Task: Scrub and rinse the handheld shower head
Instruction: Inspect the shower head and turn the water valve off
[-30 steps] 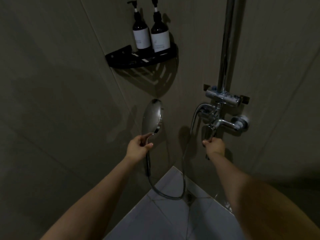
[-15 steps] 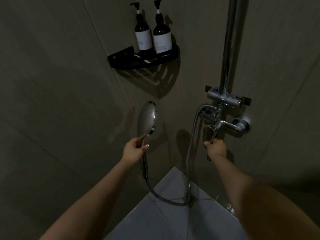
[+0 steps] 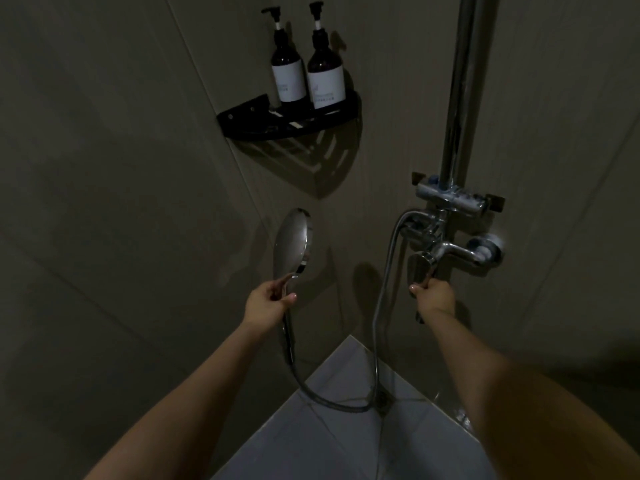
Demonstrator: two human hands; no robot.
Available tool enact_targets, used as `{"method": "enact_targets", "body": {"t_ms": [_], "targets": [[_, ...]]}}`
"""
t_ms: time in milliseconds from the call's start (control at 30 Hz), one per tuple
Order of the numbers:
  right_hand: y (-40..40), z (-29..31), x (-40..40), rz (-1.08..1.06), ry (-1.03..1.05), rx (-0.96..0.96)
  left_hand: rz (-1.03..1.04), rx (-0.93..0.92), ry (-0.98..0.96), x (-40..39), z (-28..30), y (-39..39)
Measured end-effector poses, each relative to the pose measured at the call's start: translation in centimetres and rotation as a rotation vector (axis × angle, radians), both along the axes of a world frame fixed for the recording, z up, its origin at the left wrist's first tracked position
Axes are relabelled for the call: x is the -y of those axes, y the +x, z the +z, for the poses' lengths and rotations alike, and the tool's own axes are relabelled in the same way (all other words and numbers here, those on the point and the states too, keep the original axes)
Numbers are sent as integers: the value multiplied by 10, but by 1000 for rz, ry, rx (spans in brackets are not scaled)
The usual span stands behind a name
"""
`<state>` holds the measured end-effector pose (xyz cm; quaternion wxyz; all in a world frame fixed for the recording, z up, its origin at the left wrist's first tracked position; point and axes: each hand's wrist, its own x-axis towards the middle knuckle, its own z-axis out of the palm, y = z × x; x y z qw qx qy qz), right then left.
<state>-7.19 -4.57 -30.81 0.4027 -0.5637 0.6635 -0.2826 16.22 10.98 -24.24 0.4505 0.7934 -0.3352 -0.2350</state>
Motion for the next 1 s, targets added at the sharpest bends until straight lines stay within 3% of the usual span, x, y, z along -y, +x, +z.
{"method": "enact_targets", "body": {"t_ms": [1000], "targets": [[-1,-2,2,6,20,1,55,-40,81,-8,-4,7]]}}
